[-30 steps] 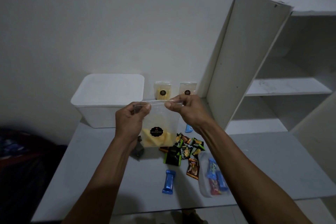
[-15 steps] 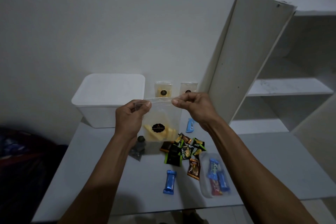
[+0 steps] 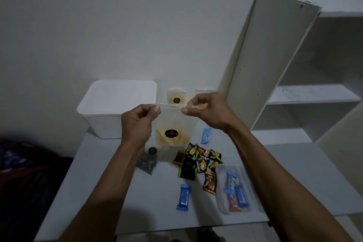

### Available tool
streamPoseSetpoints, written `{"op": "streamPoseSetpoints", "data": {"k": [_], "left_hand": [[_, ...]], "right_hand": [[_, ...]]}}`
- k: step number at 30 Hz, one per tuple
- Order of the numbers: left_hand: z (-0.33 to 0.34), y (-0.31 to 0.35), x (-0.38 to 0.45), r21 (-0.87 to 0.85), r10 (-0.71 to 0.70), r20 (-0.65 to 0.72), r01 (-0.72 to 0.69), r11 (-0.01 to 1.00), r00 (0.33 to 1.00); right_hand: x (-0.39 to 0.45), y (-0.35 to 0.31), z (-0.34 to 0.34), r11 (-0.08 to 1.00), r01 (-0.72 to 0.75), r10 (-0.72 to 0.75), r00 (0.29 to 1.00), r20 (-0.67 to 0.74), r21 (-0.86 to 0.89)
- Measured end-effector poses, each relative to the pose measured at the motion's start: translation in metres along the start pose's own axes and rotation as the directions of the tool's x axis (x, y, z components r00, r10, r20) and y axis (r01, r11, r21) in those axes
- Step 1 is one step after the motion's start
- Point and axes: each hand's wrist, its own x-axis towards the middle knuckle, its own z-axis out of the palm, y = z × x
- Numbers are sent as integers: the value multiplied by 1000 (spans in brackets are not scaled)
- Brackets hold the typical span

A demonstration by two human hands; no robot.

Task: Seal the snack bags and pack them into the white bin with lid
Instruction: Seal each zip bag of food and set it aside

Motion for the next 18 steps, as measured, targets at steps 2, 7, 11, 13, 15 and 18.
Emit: {"op": "streamPoseSetpoints", "data": {"k": [2,7,11,13,15,18], "left_hand": [[4,0,-2,30,25,38,-26,999,999],[8,-2,-3,54,32,61,-35,998,998],[7,-6,-3,49,13,59,-16,999,998],[5,-5,-2,28,3,40,-4,1000,999],[4,-4,-2,17,3,43,-4,1000,999],[4,-4,-2,7,-2,56,1,1000,998]], "right_hand": [[7,-10,7,983,87,-82,996,32,-162],[20,-17,21,914,158,-140,987,75,-373],[19,-11,19,919,157,-131,987,95,-362],[18,-8,13,925,143,-118,989,93,-351],[17,-6,7,931,136,-116,990,79,-338],[14,-4,4,943,149,-127,988,91,-297]]}}
